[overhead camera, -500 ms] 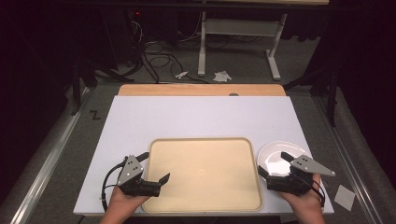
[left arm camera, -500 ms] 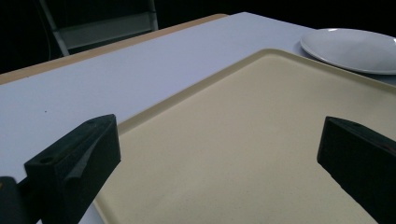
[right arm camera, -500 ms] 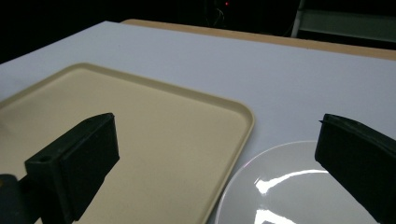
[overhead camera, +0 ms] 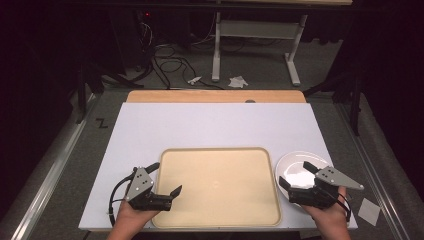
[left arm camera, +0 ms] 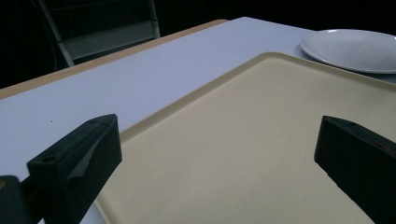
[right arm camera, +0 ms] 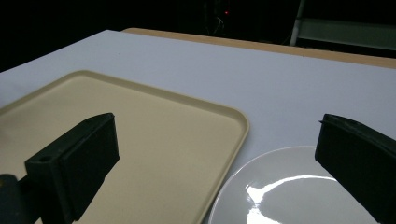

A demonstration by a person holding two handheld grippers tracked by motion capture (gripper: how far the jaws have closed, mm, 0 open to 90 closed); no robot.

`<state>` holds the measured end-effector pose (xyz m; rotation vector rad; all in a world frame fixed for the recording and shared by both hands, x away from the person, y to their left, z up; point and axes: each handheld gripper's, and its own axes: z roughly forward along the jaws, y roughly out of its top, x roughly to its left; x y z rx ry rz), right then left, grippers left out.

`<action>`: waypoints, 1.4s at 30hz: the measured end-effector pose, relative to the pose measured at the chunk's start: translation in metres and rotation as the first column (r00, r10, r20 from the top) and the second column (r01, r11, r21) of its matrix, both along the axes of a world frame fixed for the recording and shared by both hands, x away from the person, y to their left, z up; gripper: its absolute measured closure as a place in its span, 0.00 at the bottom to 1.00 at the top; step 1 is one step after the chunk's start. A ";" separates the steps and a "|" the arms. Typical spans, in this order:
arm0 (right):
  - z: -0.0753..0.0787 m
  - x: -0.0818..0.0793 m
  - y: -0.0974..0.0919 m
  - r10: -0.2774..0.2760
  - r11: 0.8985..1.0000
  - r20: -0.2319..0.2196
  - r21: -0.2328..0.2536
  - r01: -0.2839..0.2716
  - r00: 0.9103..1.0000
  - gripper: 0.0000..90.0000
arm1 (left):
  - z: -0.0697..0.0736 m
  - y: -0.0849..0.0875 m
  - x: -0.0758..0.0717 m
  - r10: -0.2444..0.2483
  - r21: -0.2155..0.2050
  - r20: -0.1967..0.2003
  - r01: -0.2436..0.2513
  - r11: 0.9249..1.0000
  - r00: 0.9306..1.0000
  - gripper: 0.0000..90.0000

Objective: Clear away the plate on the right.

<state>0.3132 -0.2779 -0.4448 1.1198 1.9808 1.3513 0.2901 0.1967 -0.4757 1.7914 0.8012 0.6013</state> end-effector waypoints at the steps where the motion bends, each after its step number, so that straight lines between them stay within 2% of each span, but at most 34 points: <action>1: 0.000 0.000 0.000 0.000 1.000 0.000 0.000 0.000 1.000 0.00 | 0.000 0.000 0.000 0.000 0.000 0.000 0.000 1.000 1.000 0.02; 18: -0.002 0.001 0.000 0.011 1.000 -0.008 0.012 -0.011 1.000 0.00 | -0.002 0.002 0.001 0.007 -0.008 -0.009 -0.007 1.000 1.000 0.03; 24: -0.003 0.002 -0.001 0.015 1.000 -0.027 0.015 -0.015 1.000 0.01 | -0.002 0.001 0.001 0.003 -0.004 -0.008 -0.003 1.000 1.000 0.03; 33: -0.004 0.003 -0.002 0.000 1.000 -0.046 0.002 0.000 0.999 0.00 | -0.003 -0.001 0.001 -0.011 0.012 -0.013 0.011 1.000 1.000 0.04; 42: -0.004 0.005 -0.008 -0.019 1.000 -0.061 0.016 0.020 0.998 0.01 | -0.003 -0.001 0.001 -0.010 0.012 -0.008 0.010 1.000 1.000 0.04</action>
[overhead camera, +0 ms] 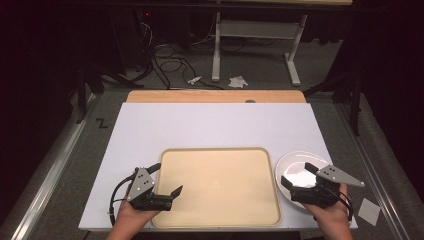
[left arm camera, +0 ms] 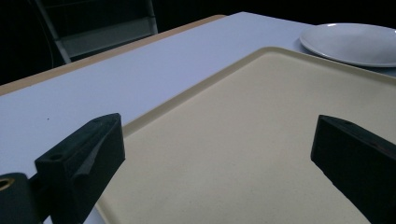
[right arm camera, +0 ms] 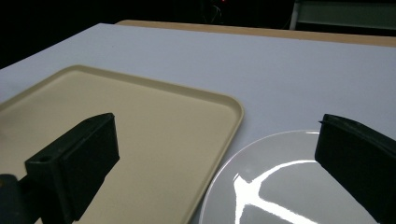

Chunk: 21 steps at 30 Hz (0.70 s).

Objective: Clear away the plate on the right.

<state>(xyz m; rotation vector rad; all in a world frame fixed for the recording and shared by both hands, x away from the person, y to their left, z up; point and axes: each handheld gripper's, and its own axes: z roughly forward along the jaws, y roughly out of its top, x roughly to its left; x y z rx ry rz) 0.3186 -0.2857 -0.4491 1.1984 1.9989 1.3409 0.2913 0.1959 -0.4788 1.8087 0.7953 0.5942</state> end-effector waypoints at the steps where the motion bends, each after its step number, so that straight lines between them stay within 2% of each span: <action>1: 0.000 0.000 -0.002 -0.011 1.000 0.002 -0.002 0.011 1.000 0.00 | 0.000 0.000 0.000 0.001 0.000 0.002 -0.001 1.000 1.000 0.04; 10: -0.001 0.002 -0.008 -0.036 0.999 -0.003 -0.006 0.036 0.999 0.00 | 0.001 0.001 0.000 0.005 -0.004 0.008 -0.005 1.000 1.000 0.04; 16: -0.001 0.004 -0.014 -0.052 0.999 -0.003 -0.008 0.052 0.999 0.00 | 0.002 0.003 0.000 0.015 -0.022 0.012 -0.015 1.000 1.000 0.04; 21: 0.000 0.004 -0.020 -0.072 0.997 -0.007 0.001 0.072 0.997 0.00 | 0.004 0.007 0.000 0.025 -0.052 0.019 -0.024 0.998 1.000 0.04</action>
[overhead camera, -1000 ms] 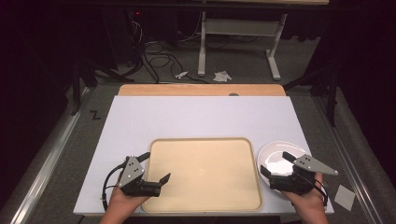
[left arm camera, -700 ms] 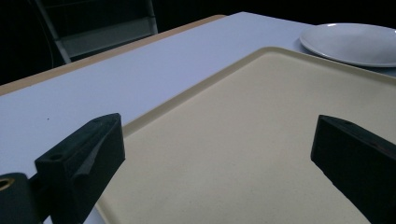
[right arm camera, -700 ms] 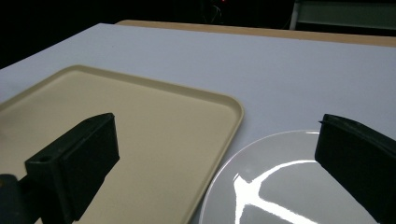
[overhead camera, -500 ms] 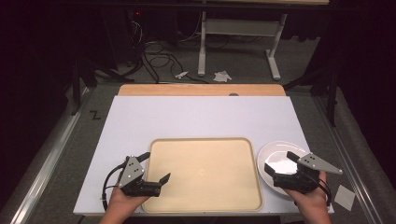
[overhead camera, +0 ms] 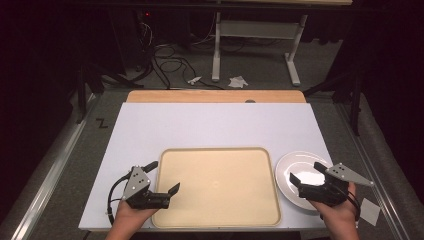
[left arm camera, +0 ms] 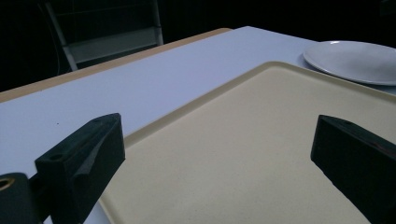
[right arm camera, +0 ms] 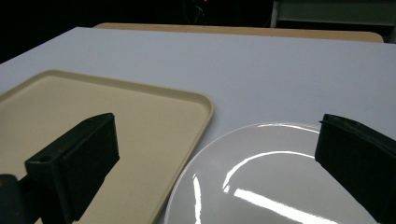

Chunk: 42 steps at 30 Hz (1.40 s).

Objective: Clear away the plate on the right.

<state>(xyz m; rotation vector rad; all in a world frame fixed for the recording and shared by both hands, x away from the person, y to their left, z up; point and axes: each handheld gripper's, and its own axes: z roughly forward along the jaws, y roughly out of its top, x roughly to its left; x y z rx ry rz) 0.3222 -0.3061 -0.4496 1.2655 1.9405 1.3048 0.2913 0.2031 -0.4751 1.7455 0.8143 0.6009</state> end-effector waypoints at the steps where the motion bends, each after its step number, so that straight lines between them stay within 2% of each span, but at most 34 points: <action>1: 0.000 0.000 -0.001 0.001 1.000 0.003 0.000 -0.001 1.000 0.00 | 0.000 0.000 0.000 0.001 -0.004 0.001 -0.001 1.000 1.000 0.04; 11: 0.001 -0.003 -0.015 -0.037 0.999 -0.003 0.014 0.037 0.999 0.00 | 0.002 0.003 0.003 0.017 -0.018 0.009 -0.017 1.000 1.000 0.04; 18: 0.000 -0.007 -0.029 -0.070 0.996 -0.018 0.046 0.070 0.997 0.01 | 0.003 0.006 0.009 0.050 -0.029 0.006 -0.050 0.998 0.999 0.04; 25: -0.001 -0.011 -0.044 -0.106 0.992 -0.022 0.070 0.107 0.994 0.02 | 0.002 0.006 0.014 0.051 -0.029 0.002 -0.051 0.998 0.999 0.05; 37: -0.003 -0.017 -0.068 -0.167 0.978 -0.072 0.117 0.175 0.983 0.03 | 0.004 0.003 0.018 0.048 -0.034 0.019 -0.047 0.998 0.999 0.05; 42: -0.004 -0.019 -0.081 -0.196 0.962 -0.114 0.170 0.213 0.974 0.04 | 0.004 0.001 0.020 0.046 -0.035 0.019 -0.046 0.998 0.999 0.05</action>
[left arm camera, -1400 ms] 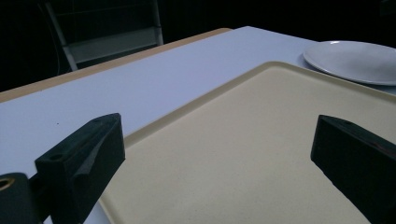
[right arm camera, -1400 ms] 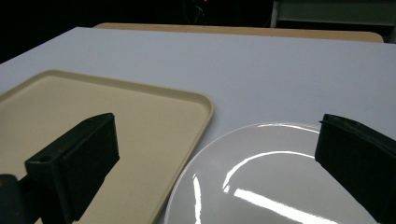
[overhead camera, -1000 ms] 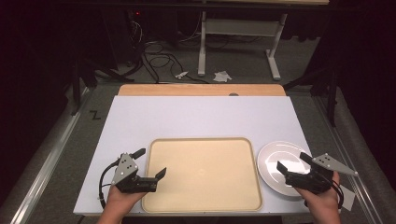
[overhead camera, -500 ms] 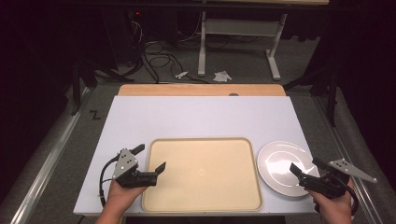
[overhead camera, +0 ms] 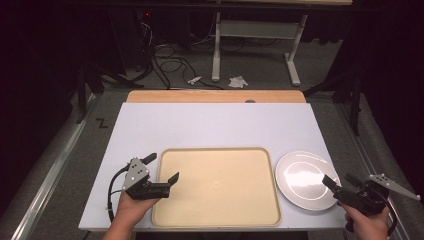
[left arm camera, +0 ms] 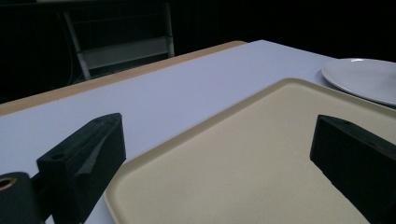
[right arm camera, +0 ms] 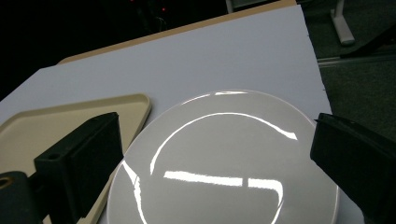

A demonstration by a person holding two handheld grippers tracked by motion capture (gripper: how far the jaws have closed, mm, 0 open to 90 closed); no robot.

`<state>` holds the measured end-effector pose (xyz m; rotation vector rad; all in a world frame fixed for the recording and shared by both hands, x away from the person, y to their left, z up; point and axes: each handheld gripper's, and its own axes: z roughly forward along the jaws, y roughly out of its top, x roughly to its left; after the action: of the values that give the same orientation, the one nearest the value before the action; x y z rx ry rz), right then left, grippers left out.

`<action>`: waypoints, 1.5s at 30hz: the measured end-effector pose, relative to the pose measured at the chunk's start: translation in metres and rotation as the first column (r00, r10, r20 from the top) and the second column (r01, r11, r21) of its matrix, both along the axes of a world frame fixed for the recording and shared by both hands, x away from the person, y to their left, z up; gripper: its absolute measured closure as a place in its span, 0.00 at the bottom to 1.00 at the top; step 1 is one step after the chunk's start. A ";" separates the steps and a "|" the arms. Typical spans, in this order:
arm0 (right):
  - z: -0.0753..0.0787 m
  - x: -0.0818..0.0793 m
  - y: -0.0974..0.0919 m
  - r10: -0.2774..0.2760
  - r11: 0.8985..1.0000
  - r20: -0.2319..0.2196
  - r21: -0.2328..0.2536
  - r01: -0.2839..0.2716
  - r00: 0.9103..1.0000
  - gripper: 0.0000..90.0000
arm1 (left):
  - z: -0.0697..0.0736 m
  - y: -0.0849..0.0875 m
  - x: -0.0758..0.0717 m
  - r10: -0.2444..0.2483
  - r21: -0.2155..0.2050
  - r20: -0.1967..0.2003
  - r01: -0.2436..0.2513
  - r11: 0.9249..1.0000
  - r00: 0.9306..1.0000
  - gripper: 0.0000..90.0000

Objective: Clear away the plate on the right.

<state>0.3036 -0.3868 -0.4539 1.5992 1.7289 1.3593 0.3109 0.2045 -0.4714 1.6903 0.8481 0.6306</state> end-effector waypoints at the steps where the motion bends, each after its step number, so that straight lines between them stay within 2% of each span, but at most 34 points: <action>1: 0.000 0.000 -0.002 0.000 1.000 -0.004 0.005 0.000 1.000 0.04 | 0.000 0.000 0.000 -0.001 0.003 -0.002 0.001 1.000 1.000 0.05; 6: -0.002 -0.002 -0.010 -0.020 0.999 -0.024 0.034 0.021 1.000 0.05 | 0.000 -0.001 0.002 -0.005 0.000 -0.001 0.005 1.000 1.000 0.05; 13: -0.006 -0.004 -0.015 -0.027 0.998 -0.050 0.048 0.029 0.998 0.06 | 0.000 -0.003 0.003 -0.014 -0.007 0.000 0.014 1.000 1.000 0.05; 15: -0.007 -0.006 -0.017 -0.037 0.997 -0.066 0.068 0.042 0.997 0.07 | 0.000 -0.004 0.004 -0.019 -0.007 0.000 0.019 1.000 1.000 0.05; 21: -0.009 -0.010 -0.023 -0.049 0.993 -0.069 0.108 0.056 0.996 0.14 | 0.001 -0.005 0.005 -0.027 -0.014 -0.001 0.027 1.000 1.000 0.05; 27: -0.013 -0.012 -0.028 -0.055 0.986 -0.109 0.153 0.072 0.993 0.17 | 0.001 -0.008 0.007 -0.038 -0.019 -0.001 0.038 0.999 0.999 0.05; 30: -0.018 -0.013 -0.033 -0.050 0.978 -0.157 0.194 0.081 0.986 0.17 | 0.001 -0.011 0.008 -0.049 -0.012 0.000 0.049 0.999 0.999 0.05; 34: -0.022 -0.013 -0.036 -0.054 0.973 -0.194 0.212 0.096 0.980 0.18 | 0.001 -0.013 0.009 -0.055 -0.014 0.000 0.055 0.998 0.999 0.05; 35: -0.023 -0.014 -0.036 -0.057 0.969 -0.209 0.225 0.105 0.976 0.18 | 0.001 -0.013 0.009 -0.056 -0.015 0.001 0.056 0.998 0.998 0.05; 39: -0.026 -0.014 -0.038 -0.052 0.965 -0.227 0.239 0.107 0.973 0.19 | 0.001 -0.015 0.009 -0.060 -0.016 0.003 0.060 0.998 0.998 0.05; 40: -0.028 -0.014 -0.039 -0.045 0.958 -0.247 0.263 0.111 0.968 0.19 | 0.001 -0.015 0.009 -0.062 -0.016 0.003 0.062 0.998 0.998 0.05; 41: -0.029 -0.014 -0.040 -0.041 0.957 -0.254 0.267 0.111 0.966 0.19 | 0.001 -0.015 0.010 -0.063 -0.015 0.003 0.063 0.998 0.998 0.05; 44: -0.032 -0.013 -0.042 -0.034 0.946 -0.286 0.299 0.123 0.958 0.20 | 0.001 -0.015 0.010 -0.064 -0.016 0.004 0.064 0.998 0.998 0.05; 45: -0.032 -0.013 -0.042 -0.034 0.946 -0.286 0.299 0.123 0.958 0.20 | 0.001 -0.015 0.010 -0.064 -0.016 0.004 0.064 0.998 0.998 0.05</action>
<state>0.2908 -0.4291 -0.4863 2.1016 1.6350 1.4876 0.3206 0.1897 -0.4706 1.6951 0.7917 0.5815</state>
